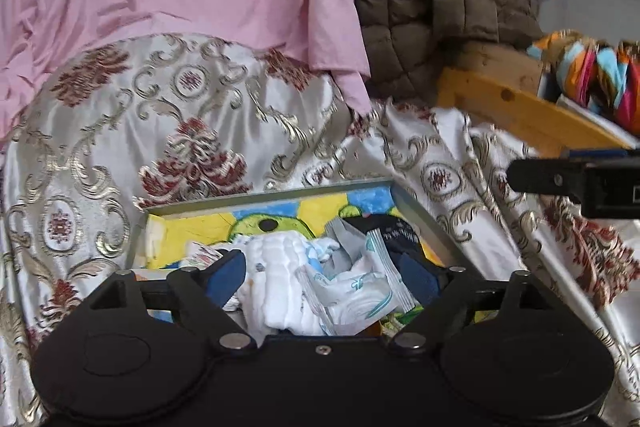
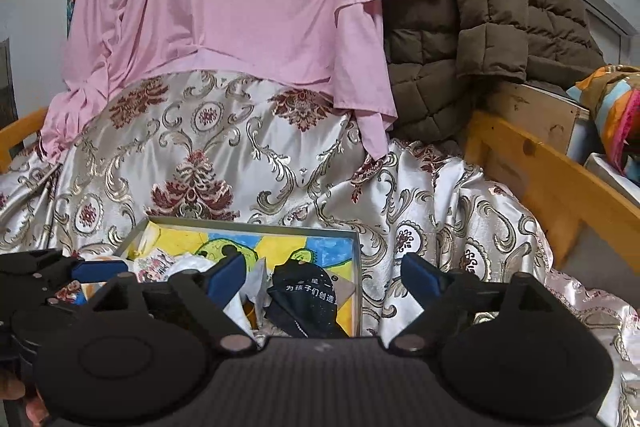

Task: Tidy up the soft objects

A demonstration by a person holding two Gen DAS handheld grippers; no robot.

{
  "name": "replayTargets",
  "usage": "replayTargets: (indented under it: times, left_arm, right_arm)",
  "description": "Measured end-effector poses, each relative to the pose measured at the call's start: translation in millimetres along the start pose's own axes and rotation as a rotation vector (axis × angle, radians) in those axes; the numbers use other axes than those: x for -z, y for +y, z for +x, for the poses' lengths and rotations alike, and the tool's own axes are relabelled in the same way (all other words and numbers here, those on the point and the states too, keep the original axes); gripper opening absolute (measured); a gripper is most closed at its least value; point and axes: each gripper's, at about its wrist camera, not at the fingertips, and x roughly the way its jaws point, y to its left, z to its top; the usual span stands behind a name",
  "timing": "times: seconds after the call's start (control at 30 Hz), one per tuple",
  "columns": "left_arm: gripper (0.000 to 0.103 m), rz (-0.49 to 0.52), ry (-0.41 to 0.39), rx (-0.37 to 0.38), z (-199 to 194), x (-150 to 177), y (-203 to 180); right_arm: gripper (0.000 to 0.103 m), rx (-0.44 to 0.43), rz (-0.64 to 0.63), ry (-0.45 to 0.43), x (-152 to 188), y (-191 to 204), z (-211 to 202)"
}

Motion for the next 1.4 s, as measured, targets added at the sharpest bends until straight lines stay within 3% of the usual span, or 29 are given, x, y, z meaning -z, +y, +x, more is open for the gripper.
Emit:
replayTargets:
  times: [0.4,0.93,1.4]
  left_arm:
    - [0.095,-0.065,-0.114,-0.043,-84,10,11]
    - [0.102,-0.102,-0.161,-0.089,-190,58,3]
    - [0.102,-0.117,-0.185,-0.139,-248,97,0]
  right_arm:
    - [0.097,-0.001,0.006,-0.061,12,6,-59]
    - [0.103,-0.002,0.015,-0.086,61,33,-148]
    - [0.103,-0.003,0.051,-0.102,92,50,-205]
